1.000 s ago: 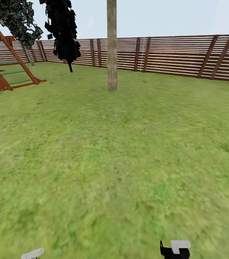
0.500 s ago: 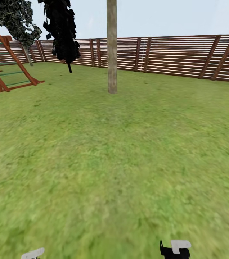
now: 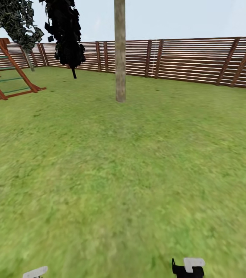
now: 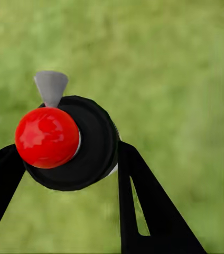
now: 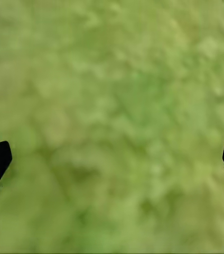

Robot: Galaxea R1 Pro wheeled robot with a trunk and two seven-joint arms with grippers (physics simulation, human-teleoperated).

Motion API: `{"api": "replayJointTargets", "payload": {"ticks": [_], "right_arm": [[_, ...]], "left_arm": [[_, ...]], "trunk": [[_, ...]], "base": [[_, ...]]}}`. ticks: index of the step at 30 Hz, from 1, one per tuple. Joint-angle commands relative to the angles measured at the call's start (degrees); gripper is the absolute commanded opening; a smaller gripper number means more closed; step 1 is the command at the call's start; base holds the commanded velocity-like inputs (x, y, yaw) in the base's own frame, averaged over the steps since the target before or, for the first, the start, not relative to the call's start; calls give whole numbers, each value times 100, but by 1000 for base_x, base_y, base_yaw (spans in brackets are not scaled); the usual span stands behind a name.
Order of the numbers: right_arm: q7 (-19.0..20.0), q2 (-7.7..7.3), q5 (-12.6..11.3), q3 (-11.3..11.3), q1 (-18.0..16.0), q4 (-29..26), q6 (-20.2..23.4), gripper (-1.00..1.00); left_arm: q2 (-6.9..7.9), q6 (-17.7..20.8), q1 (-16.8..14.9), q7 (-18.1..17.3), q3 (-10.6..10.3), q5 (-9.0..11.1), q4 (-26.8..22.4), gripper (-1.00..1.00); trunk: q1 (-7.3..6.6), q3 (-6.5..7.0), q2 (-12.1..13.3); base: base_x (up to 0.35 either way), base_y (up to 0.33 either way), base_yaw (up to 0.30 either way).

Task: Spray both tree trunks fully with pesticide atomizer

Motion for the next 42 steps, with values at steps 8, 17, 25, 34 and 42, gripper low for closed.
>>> {"api": "replayJointTargets", "payload": {"ticks": [8,17,25,34,42], "right_arm": [[0,0,0,-1,0,0,4,100],[0,0,0,-1,0,0,2,100],[0,0,0,0,0,0,2,100],[0,0,0,-1,0,0,2,100],[0,0,0,1,0,0,4,100]], "left_arm": [[-2,8,0,0,1,0,0,-100],[0,0,0,0,1,0,0,-100],[0,0,0,0,1,0,0,-100],[0,0,0,0,1,0,0,-100],[0,2,0,0,1,0,0,-100]], "trunk": [[0,0,0],[0,0,0],[0,0,0],[0,0,0],[0,0,0]], "base": [[336,0,0],[336,0,0],[336,0,0],[336,0,0],[336,0,0]]}}
